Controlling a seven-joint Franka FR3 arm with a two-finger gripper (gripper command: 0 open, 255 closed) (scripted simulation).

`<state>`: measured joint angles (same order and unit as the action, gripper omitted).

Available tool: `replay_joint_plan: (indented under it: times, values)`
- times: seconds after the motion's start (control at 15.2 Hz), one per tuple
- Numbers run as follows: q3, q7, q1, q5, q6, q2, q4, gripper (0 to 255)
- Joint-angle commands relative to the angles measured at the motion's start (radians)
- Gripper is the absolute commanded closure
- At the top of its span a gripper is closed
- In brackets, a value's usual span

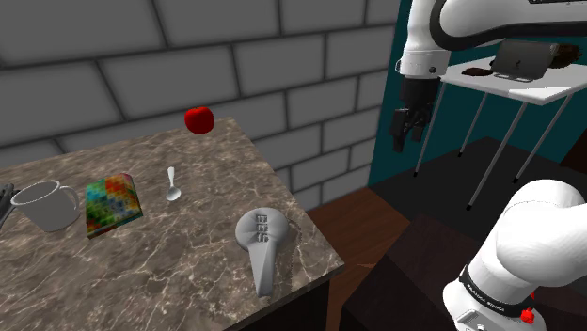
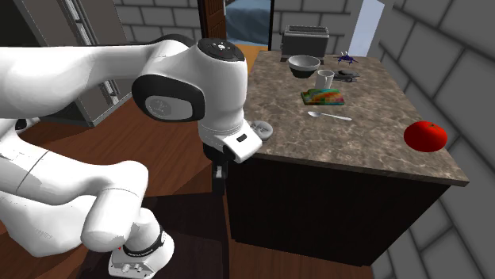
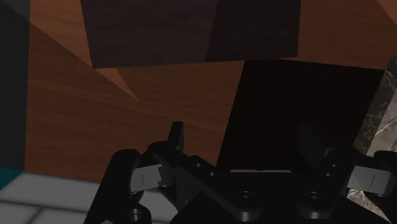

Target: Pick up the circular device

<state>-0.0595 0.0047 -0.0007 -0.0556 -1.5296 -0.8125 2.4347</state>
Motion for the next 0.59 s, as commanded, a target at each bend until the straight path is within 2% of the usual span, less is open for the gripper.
replay_joint_plan:
  times: [0.0,0.53]
  values:
    - [0.0,0.0,0.0,0.0,0.0,0.0,0.0,0]
    - [0.228,0.312,0.034,-0.159,-0.086,-0.013,0.05,0]
